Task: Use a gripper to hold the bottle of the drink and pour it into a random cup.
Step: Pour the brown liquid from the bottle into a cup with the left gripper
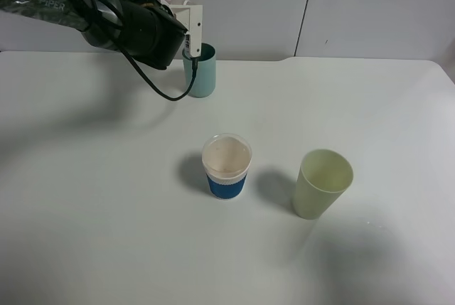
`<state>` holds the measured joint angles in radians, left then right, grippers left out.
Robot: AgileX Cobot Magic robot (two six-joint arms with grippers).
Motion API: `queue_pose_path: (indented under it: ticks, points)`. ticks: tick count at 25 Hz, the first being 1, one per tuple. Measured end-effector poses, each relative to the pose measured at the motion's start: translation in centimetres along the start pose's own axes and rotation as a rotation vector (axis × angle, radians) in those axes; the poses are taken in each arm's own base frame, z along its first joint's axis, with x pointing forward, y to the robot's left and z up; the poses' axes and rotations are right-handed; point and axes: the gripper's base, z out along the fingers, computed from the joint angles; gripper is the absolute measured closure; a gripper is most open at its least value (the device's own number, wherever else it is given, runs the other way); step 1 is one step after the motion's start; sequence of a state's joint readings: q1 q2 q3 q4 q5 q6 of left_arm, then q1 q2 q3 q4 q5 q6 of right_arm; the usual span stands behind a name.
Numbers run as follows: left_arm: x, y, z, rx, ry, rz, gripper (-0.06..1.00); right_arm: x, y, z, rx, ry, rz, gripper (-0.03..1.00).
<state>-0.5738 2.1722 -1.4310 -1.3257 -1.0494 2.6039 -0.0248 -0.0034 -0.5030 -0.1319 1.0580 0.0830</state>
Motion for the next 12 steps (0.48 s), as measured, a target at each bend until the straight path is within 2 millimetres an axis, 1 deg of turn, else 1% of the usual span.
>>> queue_pose_path:
  ticks: [12]
  points:
    - [-0.07,0.12,0.0,-0.013,-0.007,0.013,0.58,0.0,0.0,0.0,0.0,0.0,0.0,0.33]
